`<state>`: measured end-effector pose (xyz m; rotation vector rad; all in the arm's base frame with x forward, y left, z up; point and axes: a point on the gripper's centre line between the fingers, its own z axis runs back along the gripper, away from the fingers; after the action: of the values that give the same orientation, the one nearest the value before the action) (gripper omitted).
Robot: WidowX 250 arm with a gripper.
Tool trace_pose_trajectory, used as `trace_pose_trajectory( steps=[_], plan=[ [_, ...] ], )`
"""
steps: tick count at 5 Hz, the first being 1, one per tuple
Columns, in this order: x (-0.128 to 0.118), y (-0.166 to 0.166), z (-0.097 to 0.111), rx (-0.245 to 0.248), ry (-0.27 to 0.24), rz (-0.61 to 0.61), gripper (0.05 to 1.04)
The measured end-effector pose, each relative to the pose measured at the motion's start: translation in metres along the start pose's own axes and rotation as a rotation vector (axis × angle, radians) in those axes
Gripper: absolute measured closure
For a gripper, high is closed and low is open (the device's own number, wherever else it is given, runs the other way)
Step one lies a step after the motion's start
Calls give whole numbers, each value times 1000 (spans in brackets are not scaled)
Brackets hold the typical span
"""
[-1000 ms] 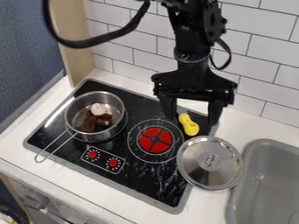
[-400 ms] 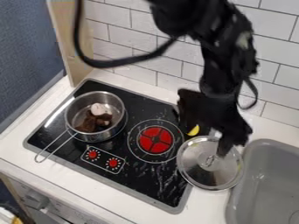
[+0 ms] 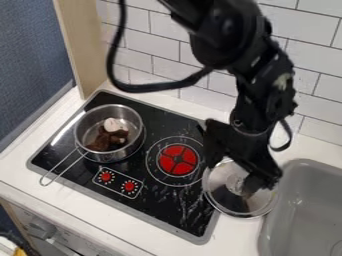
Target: Put the silver lid on the right side burner
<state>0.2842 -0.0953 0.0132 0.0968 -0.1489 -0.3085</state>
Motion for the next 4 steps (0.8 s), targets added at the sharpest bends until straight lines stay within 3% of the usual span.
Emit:
trace_pose_trajectory(
  steps=[2, 3, 4],
  plan=[
    [6, -7, -16, 18, 43, -20, 130],
    [10, -10, -16, 6, 19, 4, 427],
    [8, -11, -19, -3, 33, -1, 733]
  ],
)
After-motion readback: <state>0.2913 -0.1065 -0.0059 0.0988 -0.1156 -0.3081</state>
